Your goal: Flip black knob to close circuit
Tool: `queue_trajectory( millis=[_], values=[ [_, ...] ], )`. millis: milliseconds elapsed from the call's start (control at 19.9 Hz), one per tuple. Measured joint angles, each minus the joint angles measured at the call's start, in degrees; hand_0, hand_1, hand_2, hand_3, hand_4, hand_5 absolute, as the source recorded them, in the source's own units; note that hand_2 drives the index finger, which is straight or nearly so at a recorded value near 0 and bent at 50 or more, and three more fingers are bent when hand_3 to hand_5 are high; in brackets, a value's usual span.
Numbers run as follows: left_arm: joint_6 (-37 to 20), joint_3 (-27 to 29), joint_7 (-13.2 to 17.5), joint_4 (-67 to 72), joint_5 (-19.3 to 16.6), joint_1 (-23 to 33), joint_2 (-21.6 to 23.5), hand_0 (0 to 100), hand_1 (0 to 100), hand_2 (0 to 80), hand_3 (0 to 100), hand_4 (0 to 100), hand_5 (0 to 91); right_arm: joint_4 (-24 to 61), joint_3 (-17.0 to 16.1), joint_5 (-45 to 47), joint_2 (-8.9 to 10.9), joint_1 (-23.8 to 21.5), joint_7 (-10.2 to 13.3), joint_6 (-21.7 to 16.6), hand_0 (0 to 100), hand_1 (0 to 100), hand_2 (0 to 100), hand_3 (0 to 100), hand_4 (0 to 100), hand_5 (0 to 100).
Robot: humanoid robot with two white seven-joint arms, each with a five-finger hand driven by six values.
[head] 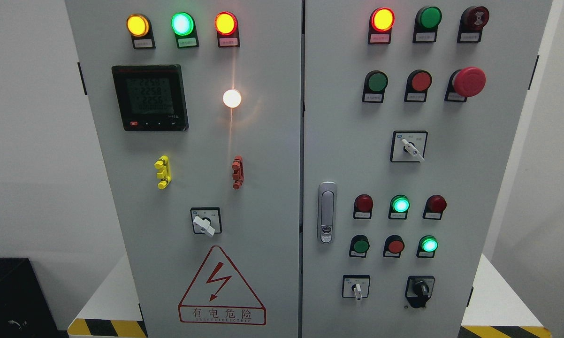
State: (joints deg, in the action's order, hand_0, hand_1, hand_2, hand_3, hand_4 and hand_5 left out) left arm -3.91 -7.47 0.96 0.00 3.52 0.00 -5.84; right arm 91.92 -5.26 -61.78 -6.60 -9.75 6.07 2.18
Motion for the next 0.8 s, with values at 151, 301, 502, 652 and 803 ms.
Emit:
queue_trajectory(
  millis=[151,301,502,652,803],
  values=[
    [0.0,0.0,0.0,0.0,0.0,0.0,0.0,12,56,0.0,0,0,0.0,0.4,-0.1,-0.4,-0.07,1.3,-0.9,1.1,0,4,86,100,86,90],
    [0.0,0.0,0.0,0.0,0.0,0.0,0.0,12,56,0.0,0,0,0.0,0.9,-0.2,-0.7,-0.11,2.5,-1.6,1.9,0,6,87,100,87,91],
    [0.0,0.0,0.0,0.0,0.0,0.0,0.0,12,56,0.0,0,0,0.0,1.5,-0.3,-1.4,-0.23,3.7,-2.0,3.4,0,7,87,100,87,91],
    [0.0,0.0,0.0,0.0,0.0,0.0,0.0,12,56,0.0,0,0,0.0,2.0,-0.3,-1.8,-0.29,4.8,-2.9,4.4,0,6,87,100,87,91],
    [0.0,0.0,0.0,0.0,0.0,0.0,0.0,12,56,0.0,0,0,0.0,2.6,-0.3,-2.0,-0.34,6.5,-4.0,5.2,0,6,87,100,87,91]
  ],
)
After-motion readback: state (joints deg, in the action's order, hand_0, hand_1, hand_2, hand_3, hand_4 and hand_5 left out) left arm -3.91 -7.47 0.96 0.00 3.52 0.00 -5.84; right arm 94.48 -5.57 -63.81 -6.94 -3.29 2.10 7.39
